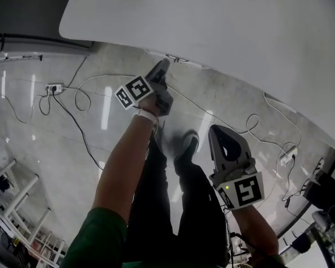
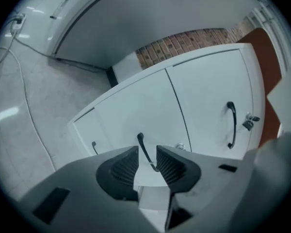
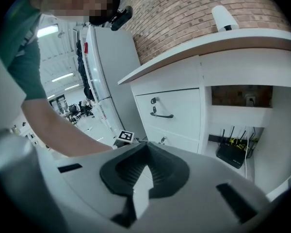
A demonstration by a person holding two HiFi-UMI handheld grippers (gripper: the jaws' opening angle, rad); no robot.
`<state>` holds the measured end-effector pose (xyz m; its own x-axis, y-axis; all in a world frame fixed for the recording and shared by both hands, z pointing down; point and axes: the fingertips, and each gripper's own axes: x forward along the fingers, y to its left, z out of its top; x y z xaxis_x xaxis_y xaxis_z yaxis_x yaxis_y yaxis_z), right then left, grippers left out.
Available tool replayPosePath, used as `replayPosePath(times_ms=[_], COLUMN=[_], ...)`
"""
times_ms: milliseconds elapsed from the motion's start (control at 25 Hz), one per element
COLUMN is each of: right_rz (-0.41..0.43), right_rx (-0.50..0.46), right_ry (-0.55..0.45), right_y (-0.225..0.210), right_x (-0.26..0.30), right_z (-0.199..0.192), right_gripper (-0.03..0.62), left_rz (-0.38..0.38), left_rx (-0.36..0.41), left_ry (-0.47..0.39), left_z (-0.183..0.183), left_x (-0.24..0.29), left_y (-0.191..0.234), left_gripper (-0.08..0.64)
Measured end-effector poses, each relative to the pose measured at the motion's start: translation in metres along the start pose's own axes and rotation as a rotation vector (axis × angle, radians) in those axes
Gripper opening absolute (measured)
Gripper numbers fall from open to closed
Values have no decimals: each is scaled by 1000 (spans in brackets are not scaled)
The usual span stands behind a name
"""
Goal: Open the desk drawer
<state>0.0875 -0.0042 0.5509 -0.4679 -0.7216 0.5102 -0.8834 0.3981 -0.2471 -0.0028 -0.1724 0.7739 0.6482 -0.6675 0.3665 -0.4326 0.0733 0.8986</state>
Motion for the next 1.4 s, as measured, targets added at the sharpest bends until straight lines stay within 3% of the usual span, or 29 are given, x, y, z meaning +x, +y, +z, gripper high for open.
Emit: replayPosePath(times_ms=[200, 560, 760, 1160, 1400], right_rz=[45, 51, 57, 39, 41], right_rx=[-20, -19, 11, 11, 9], right_ry=[46, 11, 40, 57, 68], right_y=[2, -12, -10, -11, -11], right_x=[13, 20, 21, 19, 21], right_z=[-16, -14, -26, -30, -33], right_gripper=[2, 2, 2, 2, 2], left_rz=[-63, -118, -173, -211, -182], left_rx=[-77, -115, -131, -204, -215], left_ry=[-29, -52, -75, -122, -115], left_z=[-7, -8, -7, -2, -11], left_x=[24, 46, 48, 40, 33], left_y=[9, 14, 6, 2, 10], left_gripper=[110, 117, 43, 22, 21])
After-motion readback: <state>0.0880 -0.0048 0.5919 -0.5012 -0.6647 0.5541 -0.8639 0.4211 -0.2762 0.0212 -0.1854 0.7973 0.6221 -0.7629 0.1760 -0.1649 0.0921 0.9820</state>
